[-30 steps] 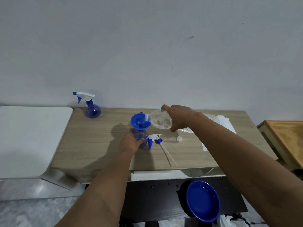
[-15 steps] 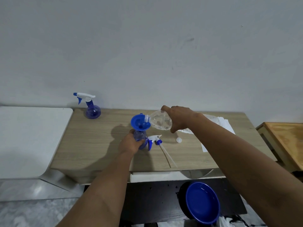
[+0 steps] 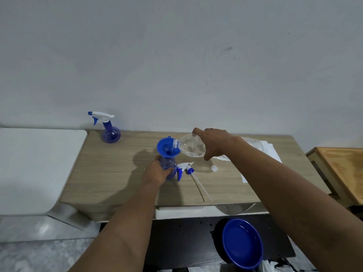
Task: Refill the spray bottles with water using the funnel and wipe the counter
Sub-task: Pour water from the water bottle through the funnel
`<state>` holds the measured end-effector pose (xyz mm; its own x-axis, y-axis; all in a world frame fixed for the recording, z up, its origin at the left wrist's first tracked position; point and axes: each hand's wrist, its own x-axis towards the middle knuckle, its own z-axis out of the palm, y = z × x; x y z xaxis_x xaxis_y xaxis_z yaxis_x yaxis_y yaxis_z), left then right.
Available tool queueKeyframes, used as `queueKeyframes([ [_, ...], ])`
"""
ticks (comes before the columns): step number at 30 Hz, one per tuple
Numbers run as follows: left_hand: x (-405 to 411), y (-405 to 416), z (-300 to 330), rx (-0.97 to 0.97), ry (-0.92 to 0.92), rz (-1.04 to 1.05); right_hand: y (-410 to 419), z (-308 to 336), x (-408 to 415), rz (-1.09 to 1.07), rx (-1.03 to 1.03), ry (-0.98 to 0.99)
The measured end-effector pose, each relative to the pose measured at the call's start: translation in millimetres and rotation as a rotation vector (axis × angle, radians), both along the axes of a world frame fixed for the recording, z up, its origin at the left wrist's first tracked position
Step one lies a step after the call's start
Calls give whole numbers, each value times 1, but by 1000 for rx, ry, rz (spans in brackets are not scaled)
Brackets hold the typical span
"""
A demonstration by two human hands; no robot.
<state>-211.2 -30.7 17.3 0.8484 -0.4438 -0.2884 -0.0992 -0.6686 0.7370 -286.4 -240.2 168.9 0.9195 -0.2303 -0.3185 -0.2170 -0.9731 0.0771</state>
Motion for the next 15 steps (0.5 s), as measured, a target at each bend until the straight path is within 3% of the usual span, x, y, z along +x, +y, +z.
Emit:
queueKeyframes([
  [15, 2, -2, -1, -60, 56, 8, -1, 2, -2, -6, -24, 10],
])
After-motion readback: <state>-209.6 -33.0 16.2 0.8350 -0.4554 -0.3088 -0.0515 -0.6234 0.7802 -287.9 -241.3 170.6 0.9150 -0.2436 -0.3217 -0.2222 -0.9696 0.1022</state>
